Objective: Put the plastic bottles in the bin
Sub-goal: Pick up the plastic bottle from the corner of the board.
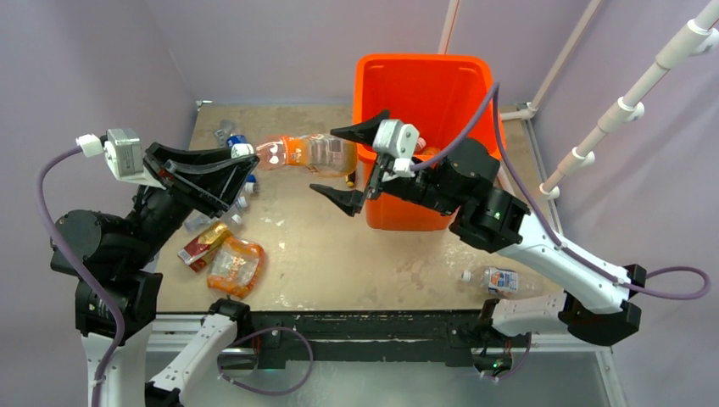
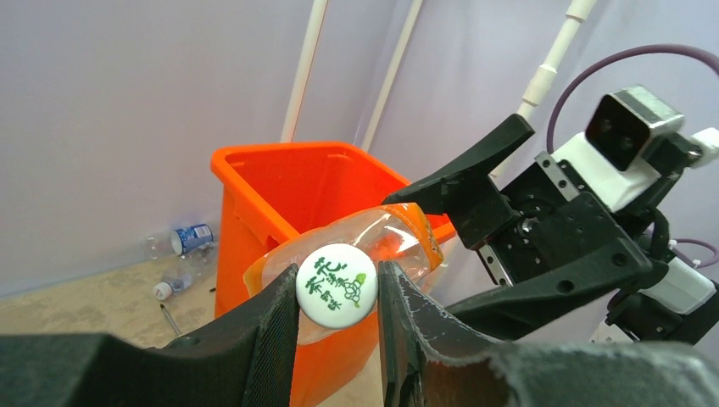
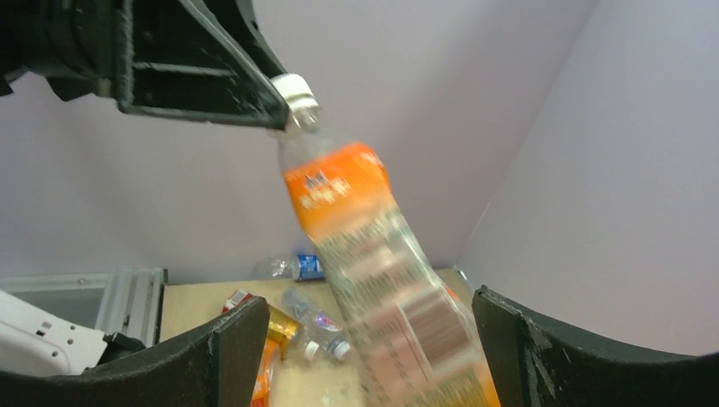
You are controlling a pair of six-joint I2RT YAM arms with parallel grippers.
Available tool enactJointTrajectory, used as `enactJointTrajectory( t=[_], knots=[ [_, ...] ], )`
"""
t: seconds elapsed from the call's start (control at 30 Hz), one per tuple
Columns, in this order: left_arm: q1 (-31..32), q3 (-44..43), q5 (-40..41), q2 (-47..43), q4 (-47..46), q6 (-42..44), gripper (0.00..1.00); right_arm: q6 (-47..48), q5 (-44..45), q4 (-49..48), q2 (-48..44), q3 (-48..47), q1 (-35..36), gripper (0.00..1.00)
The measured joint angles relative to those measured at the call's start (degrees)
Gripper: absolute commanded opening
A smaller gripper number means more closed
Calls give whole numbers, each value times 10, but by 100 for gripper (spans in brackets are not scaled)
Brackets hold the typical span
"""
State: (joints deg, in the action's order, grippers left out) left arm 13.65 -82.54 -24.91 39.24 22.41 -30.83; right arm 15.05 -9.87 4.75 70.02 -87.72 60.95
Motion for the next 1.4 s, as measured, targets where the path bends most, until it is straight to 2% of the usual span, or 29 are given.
enactJointTrajectory(
  t=[0.23,0.5,0.8,0.87,0.9,0.97,1.0,1.07,1.2,1.27,1.33,1.4],
  knots=[
    [0,0,-5,4,0,0,0,61,83,20,46,-61,71,91],
    [3,0,-7,3,9,4,0,129,197,23,94,-73,103,76],
    [9,0,-10,0,8,10,0,157,228,38,106,-78,106,40],
    [10,0,-9,0,5,11,1,159,223,41,106,-78,110,35],
    [11,0,-8,0,4,10,9,160,222,43,106,-78,111,33],
    [11,0,-7,0,0,10,41,159,213,44,106,-78,114,32],
    [11,0,-8,0,-2,10,53,159,210,44,106,-78,114,32],
    [12,0,-10,-2,-5,8,69,152,208,40,105,-78,114,32],
    [18,0,-4,-16,-5,6,83,116,207,22,83,-51,108,33],
    [18,7,4,-28,-20,5,93,79,204,7,49,-9,106,33],
    [18,47,14,-57,-77,-2,99,36,195,-4,5,34,106,33],
    [19,102,19,-91,-146,-14,99,-8,184,-19,-35,63,106,33]
  ],
)
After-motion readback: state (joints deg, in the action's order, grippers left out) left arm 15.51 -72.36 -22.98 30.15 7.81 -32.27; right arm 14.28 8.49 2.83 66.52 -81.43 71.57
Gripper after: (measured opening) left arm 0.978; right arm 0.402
